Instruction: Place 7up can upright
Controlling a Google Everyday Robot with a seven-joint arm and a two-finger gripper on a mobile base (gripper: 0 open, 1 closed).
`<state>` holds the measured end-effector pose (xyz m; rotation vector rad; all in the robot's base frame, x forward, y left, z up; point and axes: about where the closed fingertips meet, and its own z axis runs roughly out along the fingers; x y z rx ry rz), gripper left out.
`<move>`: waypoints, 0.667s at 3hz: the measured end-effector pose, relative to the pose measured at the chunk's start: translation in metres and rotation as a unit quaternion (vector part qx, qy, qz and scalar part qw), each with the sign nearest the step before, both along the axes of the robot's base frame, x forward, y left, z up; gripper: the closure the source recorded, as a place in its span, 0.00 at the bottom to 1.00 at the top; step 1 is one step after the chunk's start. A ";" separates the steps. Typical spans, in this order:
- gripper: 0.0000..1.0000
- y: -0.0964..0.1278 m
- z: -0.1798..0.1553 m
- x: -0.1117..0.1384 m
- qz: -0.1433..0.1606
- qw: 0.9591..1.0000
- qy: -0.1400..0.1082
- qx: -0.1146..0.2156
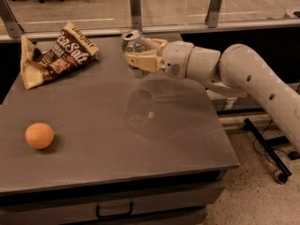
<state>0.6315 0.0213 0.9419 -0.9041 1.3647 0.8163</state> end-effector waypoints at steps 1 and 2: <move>0.85 0.004 -0.020 -0.007 0.011 1.000 0.013 0.005; 0.61 0.003 -0.037 -0.010 0.015 1.000 0.020 0.000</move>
Offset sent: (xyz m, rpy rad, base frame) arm -0.0128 -0.0035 -0.0578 -0.0096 0.0580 0.0290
